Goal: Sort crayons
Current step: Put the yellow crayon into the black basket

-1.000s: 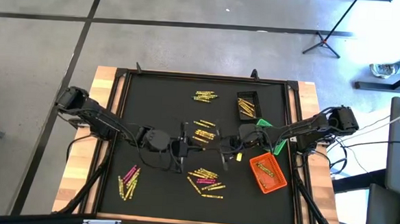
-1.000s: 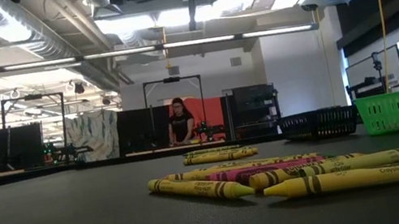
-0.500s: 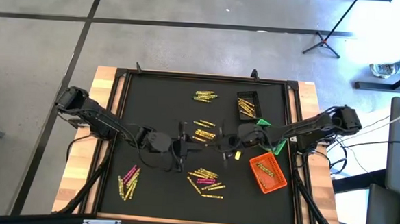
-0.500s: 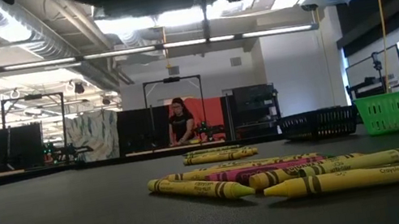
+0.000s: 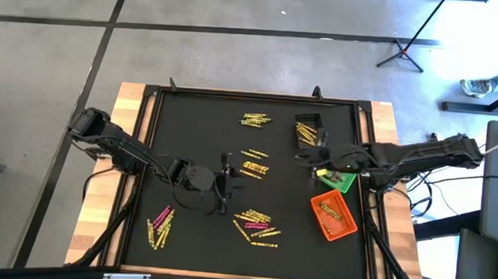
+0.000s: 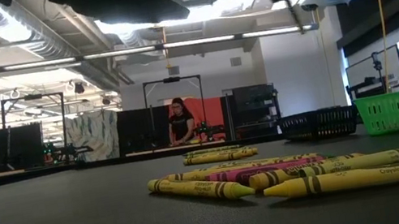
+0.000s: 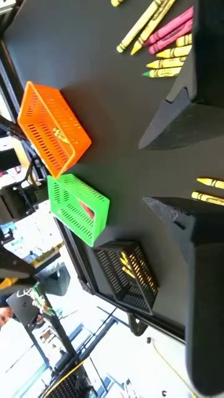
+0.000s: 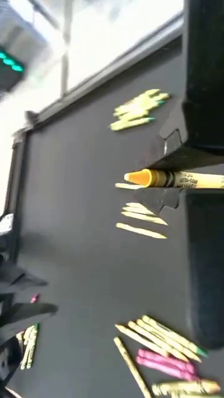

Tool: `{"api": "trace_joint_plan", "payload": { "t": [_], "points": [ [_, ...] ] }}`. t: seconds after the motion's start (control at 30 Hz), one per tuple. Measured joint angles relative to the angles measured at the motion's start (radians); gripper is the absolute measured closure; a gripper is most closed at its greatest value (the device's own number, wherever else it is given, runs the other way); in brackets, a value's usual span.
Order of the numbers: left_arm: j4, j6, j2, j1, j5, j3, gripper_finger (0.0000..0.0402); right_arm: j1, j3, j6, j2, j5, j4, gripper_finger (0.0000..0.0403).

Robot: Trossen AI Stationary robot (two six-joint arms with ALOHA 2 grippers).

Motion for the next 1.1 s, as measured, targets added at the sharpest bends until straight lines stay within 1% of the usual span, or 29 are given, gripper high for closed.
{"api": "trace_joint_plan", "payload": {
  "t": [0.13,0.3,0.37,0.57,0.67,0.83,0.93,1.1],
  "points": [
    [0.000,0.000,0.000,0.000,0.000,0.000,0.0288,0.000,0.000,0.099,-0.060,0.022,-0.122,0.0373],
    [0.001,0.000,0.000,0.000,0.000,0.000,0.0288,-0.001,0.000,0.126,-0.065,0.150,-0.226,0.0387],
    [0.001,0.000,0.000,0.000,0.000,0.000,0.0288,-0.014,0.000,0.142,-0.060,0.187,-0.241,0.0388],
    [0.003,-0.001,0.000,0.013,-0.001,0.000,0.0288,-0.111,0.000,0.160,-0.059,0.192,-0.263,0.0371],
    [0.003,-0.001,0.000,0.019,-0.001,0.000,0.0288,-0.186,0.000,0.136,-0.059,0.168,-0.263,0.0376],
    [0.003,-0.001,0.000,0.021,-0.002,0.000,0.0288,-0.319,0.000,0.095,-0.039,0.049,-0.255,0.0386],
    [0.004,-0.002,0.000,0.020,-0.002,0.000,0.0288,-0.393,0.000,0.083,0.003,0.004,-0.234,0.0378],
    [0.004,-0.001,0.000,0.020,-0.001,0.000,0.0288,-0.482,0.000,0.051,0.114,-0.023,-0.191,0.0377]
  ]
}}
